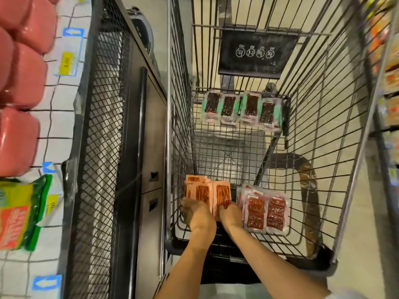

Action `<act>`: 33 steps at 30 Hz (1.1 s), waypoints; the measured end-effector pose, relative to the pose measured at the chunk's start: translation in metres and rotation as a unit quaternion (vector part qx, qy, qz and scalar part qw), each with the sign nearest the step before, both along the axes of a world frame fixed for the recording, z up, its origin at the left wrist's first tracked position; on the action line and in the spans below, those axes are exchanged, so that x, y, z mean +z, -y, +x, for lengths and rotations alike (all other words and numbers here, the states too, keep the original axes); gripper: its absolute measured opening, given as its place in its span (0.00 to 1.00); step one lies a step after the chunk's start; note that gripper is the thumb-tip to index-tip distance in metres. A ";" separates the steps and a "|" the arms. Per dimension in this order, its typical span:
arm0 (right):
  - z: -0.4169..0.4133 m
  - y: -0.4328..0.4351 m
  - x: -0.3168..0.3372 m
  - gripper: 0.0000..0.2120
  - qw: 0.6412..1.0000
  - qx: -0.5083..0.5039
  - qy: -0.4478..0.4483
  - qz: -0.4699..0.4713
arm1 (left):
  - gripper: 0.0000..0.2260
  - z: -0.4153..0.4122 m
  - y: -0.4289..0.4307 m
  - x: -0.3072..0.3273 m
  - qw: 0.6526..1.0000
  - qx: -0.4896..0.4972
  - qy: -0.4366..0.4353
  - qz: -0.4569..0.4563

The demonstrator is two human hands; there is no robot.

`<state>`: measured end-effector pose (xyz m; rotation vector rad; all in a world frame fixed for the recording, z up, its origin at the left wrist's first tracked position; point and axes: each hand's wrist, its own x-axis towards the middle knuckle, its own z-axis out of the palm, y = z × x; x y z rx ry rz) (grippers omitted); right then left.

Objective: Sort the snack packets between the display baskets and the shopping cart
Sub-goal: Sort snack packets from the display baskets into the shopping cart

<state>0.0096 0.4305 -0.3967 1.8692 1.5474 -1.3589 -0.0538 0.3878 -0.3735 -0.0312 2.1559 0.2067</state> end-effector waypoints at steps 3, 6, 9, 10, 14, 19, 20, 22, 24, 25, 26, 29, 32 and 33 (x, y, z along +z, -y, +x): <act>0.004 0.003 0.001 0.12 1.000 0.028 -0.003 -0.004 | 0.30 0.001 0.006 -0.002 0.992 -0.117 -0.050 -0.025; 0.004 0.004 -0.001 0.11 1.000 0.007 0.004 0.001 | 0.21 -0.002 0.009 0.001 0.983 -0.181 -0.002 -0.031; 0.004 0.003 -0.001 0.12 0.999 -0.001 0.035 -0.026 | 0.24 -0.010 0.003 -0.004 0.975 -0.194 -0.059 -0.093; 0.004 0.003 -0.001 0.12 0.999 0.006 0.041 -0.030 | 0.26 -0.011 0.002 -0.006 0.969 -0.216 -0.069 -0.099; 0.007 0.011 0.001 0.12 0.999 -0.005 0.038 0.010 | 0.26 -0.009 0.002 -0.006 0.959 -0.248 -0.071 -0.122; 0.010 0.016 -0.003 0.16 0.998 -0.029 0.038 0.049 | 0.24 -0.007 0.003 -0.008 0.947 -0.283 -0.066 -0.135; 0.010 0.014 -0.001 0.16 0.998 -0.003 0.038 0.043 | 0.24 -0.008 0.002 -0.008 0.945 -0.288 -0.068 -0.139; 0.011 0.009 0.008 0.12 0.998 0.048 0.037 0.033 | 0.26 -0.009 0.002 -0.007 0.943 -0.293 -0.065 -0.141; 0.012 0.004 0.017 0.07 0.994 0.106 0.029 0.024 | 0.28 -0.007 0.005 0.000 0.939 -0.308 -0.065 -0.138; 0.012 0.003 0.023 0.05 0.992 0.123 0.019 0.018 | 0.28 -0.006 0.007 0.006 0.936 -0.318 -0.080 -0.130; 0.014 0.001 0.030 0.04 0.991 0.136 0.004 0.014 | 0.27 -0.004 0.008 0.013 0.934 -0.324 -0.101 -0.114; 0.029 -0.005 0.060 0.08 0.979 0.189 -0.064 0.030 | 0.18 -0.002 0.018 0.045 0.944 -0.291 -0.152 -0.004; 0.059 -0.009 0.102 0.12 0.959 0.224 -0.168 0.048 | 0.10 0.002 0.047 0.092 0.950 -0.184 -0.176 0.178; 0.071 -0.011 0.118 0.12 0.946 0.246 -0.201 0.060 | 0.10 0.007 0.062 0.111 0.948 -0.134 -0.181 0.225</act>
